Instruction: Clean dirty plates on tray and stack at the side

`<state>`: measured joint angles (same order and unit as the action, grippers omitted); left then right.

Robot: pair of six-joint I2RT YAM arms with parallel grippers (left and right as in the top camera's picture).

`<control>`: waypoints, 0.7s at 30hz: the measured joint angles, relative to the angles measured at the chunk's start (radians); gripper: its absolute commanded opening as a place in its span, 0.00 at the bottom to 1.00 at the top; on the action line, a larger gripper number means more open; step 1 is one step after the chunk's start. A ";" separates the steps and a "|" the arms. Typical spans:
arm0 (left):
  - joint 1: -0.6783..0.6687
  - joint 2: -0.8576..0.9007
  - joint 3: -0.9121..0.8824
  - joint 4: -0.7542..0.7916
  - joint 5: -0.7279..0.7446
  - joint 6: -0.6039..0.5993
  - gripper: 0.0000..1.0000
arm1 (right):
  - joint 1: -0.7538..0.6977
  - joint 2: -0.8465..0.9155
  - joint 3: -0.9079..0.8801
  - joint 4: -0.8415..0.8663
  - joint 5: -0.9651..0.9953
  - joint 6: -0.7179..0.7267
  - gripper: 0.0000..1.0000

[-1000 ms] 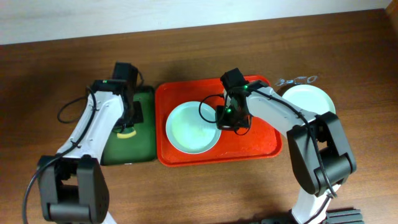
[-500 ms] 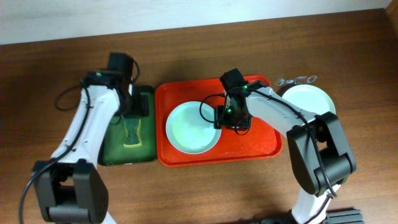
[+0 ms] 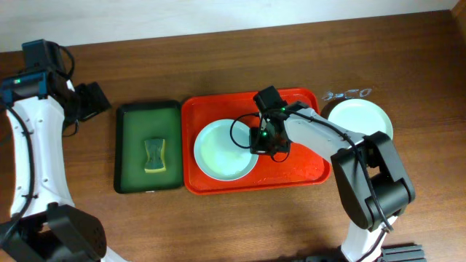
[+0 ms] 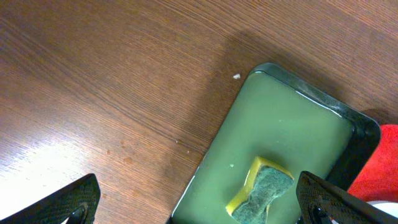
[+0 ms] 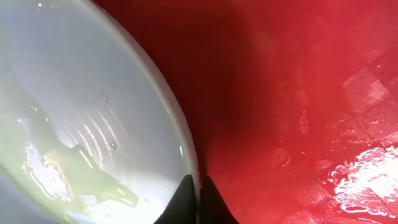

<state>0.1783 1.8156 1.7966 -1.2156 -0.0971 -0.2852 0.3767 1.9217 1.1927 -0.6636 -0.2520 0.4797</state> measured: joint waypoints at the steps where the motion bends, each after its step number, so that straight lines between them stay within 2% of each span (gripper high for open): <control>1: 0.000 0.000 0.000 0.000 0.004 0.000 0.99 | 0.000 0.000 0.000 0.000 0.003 0.014 0.04; 7: -0.001 0.000 0.000 0.000 0.012 0.000 0.99 | 0.005 -0.001 0.000 0.003 0.039 0.077 0.04; 21: -0.001 0.000 0.000 0.000 0.012 0.000 0.99 | 0.005 -0.002 0.000 0.004 0.049 0.093 0.04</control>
<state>0.1772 1.8156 1.7966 -1.2156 -0.0849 -0.2852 0.3817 1.9198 1.1927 -0.6598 -0.2028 0.5728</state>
